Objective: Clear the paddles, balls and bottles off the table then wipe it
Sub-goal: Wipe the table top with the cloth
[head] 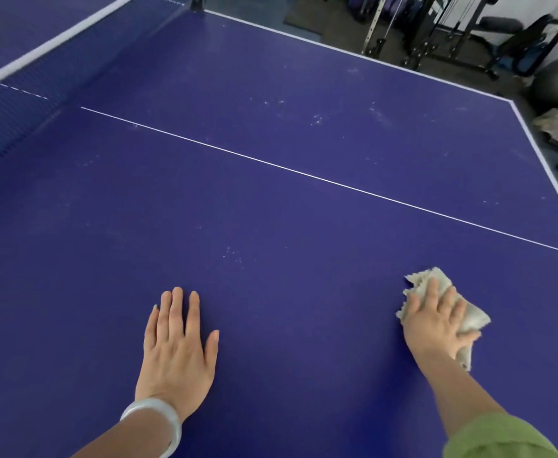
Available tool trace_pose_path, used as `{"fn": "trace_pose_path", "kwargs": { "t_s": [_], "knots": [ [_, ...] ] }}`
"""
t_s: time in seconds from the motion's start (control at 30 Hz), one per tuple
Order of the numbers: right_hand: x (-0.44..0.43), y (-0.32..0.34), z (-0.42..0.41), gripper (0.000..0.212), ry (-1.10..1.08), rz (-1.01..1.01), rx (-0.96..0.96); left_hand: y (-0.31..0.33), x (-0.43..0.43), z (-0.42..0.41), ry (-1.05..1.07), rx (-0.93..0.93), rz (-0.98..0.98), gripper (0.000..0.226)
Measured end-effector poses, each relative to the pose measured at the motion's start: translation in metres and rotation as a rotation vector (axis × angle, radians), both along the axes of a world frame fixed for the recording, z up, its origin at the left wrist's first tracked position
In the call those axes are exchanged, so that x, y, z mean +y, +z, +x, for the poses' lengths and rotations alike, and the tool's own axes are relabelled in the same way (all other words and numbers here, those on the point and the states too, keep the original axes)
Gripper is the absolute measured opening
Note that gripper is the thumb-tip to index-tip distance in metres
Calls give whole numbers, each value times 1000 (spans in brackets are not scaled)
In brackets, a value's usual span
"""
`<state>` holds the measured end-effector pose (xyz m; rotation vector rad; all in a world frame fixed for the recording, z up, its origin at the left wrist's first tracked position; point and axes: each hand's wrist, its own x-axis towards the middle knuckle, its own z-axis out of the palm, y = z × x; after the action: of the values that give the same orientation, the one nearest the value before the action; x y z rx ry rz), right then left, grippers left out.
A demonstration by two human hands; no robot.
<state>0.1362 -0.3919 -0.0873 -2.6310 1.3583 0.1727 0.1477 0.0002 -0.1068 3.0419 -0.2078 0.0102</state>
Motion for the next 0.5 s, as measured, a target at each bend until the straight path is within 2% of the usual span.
{"fn": "trace_pose_path", "kwargs": {
  "t_s": [0.07, 0.1, 0.17, 0.23, 0.3, 0.5],
  "knots": [
    [16, 2, -10, 62, -117, 19, -20, 1, 0, -1, -1, 4, 2, 70],
    [36, -1, -10, 62, -110, 4, -26, 2, 0, -1, 1, 9, 1, 70],
    [90, -9, -7, 60, 73, -59, -48, 4, 0, 0, 12, 21, 1, 70],
    [145, -15, -1, 59, 365, -98, -88, 5, 0, 1, 18, 31, 7, 69],
    [177, -19, 6, 61, 510, -96, -109, 8, -1, 0, 15, 47, 11, 69],
    [183, -22, 16, 62, 483, -64, -131, 15, 8, 15, -10, 22, -100, 73]
  ]
}}
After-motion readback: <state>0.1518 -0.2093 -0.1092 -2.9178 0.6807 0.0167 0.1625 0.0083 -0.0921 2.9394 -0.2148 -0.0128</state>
